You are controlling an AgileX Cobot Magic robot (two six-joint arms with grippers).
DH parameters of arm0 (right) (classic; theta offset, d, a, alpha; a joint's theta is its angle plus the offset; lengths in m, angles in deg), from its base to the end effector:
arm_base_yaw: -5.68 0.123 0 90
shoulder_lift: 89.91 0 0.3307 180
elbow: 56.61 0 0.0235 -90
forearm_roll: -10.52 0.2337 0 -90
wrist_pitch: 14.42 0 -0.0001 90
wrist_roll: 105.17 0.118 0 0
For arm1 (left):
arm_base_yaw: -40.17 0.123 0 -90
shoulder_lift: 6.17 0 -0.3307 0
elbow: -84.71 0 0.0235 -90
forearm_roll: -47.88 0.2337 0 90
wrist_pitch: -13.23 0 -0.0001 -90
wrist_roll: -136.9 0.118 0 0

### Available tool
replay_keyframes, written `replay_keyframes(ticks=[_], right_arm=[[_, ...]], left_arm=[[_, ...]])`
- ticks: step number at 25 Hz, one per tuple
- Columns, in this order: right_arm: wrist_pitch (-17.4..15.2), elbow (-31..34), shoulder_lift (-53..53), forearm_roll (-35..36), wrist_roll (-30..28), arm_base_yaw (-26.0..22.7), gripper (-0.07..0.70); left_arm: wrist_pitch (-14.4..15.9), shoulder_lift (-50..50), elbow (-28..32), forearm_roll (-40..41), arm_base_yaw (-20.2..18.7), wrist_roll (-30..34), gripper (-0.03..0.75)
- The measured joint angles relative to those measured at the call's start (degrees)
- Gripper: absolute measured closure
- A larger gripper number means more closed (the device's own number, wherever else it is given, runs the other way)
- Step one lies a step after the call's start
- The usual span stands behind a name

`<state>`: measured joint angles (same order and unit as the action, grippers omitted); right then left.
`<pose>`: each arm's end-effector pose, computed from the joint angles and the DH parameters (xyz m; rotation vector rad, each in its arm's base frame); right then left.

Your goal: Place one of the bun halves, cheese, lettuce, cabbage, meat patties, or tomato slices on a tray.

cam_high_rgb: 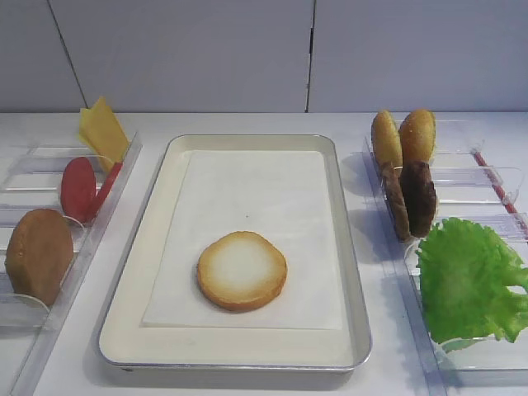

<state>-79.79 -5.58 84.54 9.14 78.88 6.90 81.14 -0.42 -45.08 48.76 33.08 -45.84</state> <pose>-0.0469 -0.0036 0.2408 0.0548 2.1276 0.0251 -0.0500 0.0079 0.2406 0.0801 2.1614 -0.0802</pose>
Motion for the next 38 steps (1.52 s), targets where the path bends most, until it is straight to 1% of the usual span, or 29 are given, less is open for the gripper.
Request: replay_keyframes(ticks=[4,11,16,38], right_arm=[[0.00,0.00,0.00,0.00,0.00,0.00,-0.060],[0.00,0.00,0.00,0.00,0.00,0.00,-0.060],[0.00,0.00,0.00,0.00,0.00,0.00,-0.060],[0.00,0.00,0.00,0.00,0.00,0.00,-0.060]], left_arm=[[0.00,0.00,0.00,0.00,4.04,0.00,0.246],[0.00,0.00,0.00,0.00,6.39,0.00,0.246],[0.00,0.00,0.00,0.00,6.87,0.00,0.246],[0.00,0.00,0.00,0.00,6.87,0.00,0.246]])
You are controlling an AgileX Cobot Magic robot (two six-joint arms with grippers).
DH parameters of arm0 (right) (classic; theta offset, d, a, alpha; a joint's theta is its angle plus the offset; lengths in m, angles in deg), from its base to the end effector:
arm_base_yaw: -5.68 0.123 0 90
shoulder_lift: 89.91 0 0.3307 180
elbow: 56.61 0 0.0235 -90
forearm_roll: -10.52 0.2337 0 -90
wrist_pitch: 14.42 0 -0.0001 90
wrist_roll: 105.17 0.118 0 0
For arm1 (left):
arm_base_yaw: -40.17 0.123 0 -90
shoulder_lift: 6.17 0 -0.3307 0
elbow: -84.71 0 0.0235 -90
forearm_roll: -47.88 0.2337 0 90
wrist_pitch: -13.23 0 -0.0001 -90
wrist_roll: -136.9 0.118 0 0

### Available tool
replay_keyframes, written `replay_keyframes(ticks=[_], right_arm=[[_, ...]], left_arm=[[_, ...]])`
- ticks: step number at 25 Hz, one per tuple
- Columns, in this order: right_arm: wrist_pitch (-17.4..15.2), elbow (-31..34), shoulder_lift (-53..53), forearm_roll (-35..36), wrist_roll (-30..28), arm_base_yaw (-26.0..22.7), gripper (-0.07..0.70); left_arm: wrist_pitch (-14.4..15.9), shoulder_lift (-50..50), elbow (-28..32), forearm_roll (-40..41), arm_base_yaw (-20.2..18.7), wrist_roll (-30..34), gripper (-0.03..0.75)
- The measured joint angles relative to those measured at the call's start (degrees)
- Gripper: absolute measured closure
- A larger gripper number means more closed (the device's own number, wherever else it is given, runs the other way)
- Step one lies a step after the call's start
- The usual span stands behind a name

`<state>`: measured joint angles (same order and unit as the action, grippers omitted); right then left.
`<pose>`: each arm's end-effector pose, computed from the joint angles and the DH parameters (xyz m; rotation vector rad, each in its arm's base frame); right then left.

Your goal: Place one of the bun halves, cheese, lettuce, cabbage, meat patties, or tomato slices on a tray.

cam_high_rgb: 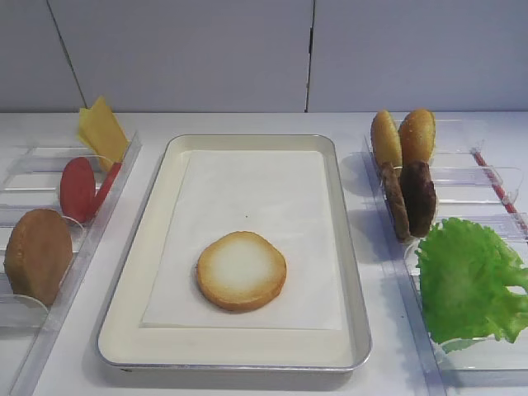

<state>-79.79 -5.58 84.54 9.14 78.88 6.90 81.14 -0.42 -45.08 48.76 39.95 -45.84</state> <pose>-0.0469 -0.0036 0.2408 0.0548 2.1276 0.0251 -0.0506 0.0019 0.2406 -0.0495 2.1613 -0.0111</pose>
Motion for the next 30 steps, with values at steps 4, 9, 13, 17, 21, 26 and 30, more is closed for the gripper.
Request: replay_keyframes(ticks=[4,9,13,17,21,26,30], right_arm=[[0.00,0.00,0.00,0.00,0.10,0.00,-0.060],[0.00,0.00,0.00,0.00,0.10,0.00,-0.060],[0.00,0.00,0.00,0.00,0.10,0.00,-0.060],[0.00,0.00,0.00,0.00,0.10,0.00,-0.060],[0.00,0.00,0.00,0.00,0.10,0.00,-0.060],[0.00,0.00,0.00,0.00,0.10,0.00,-0.060],[0.00,0.00,0.00,0.00,0.10,0.00,-0.060]], left_arm=[[0.00,0.00,0.00,0.00,0.00,0.00,0.246],[0.00,0.00,0.00,0.00,0.00,0.00,0.245],[0.00,0.00,0.00,0.00,0.00,0.00,0.245],[0.00,0.00,0.00,0.00,0.00,0.00,0.245],[0.00,0.00,0.00,0.00,0.00,0.00,0.245],[0.00,0.00,0.00,0.00,0.00,0.00,0.245],[0.00,0.00,0.00,0.00,0.00,0.00,0.245]])
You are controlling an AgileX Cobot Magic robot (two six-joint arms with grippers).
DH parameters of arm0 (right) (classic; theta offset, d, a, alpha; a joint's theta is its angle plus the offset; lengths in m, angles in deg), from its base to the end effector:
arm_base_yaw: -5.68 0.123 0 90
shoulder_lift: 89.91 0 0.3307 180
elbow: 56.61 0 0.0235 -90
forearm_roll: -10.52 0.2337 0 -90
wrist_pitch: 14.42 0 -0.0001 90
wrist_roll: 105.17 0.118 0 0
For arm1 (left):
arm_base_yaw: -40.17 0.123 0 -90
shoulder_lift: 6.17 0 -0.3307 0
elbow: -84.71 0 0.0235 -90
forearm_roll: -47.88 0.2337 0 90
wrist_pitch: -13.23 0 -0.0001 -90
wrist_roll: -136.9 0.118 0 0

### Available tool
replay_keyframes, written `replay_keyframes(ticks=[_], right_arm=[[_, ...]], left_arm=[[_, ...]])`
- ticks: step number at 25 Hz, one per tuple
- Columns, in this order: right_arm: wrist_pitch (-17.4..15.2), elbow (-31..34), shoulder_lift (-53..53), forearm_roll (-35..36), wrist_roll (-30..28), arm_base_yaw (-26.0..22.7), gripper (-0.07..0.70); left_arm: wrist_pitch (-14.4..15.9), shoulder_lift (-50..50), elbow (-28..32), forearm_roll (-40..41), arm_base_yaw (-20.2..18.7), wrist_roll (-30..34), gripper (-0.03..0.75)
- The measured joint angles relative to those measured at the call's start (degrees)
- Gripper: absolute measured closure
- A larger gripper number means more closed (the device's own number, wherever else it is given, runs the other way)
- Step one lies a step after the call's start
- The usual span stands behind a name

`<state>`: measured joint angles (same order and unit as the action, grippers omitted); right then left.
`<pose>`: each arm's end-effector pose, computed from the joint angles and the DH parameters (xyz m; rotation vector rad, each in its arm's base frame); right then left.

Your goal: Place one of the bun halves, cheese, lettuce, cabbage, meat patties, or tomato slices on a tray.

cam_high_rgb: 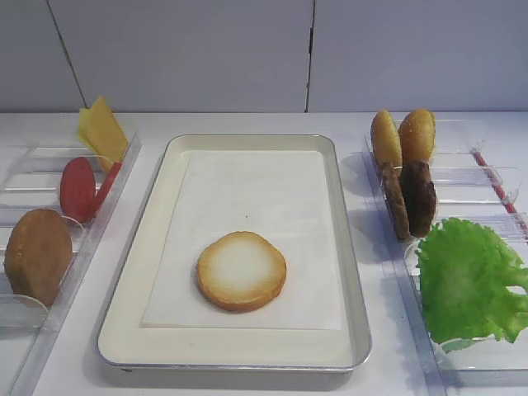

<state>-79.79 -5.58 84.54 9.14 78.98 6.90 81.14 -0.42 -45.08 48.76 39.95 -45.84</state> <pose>-0.0469 -0.0036 0.2408 0.0567 2.1275 0.0261 -0.0506 0.0019 0.2406 -0.0495 2.1613 -0.0111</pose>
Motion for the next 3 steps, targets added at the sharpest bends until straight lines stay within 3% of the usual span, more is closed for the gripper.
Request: replay_keyframes(ticks=[3], right_arm=[[0.00,0.00,0.00,0.00,0.00,0.00,-0.060]], left_arm=[[0.00,0.00,0.00,0.00,0.00,0.00,0.245]])
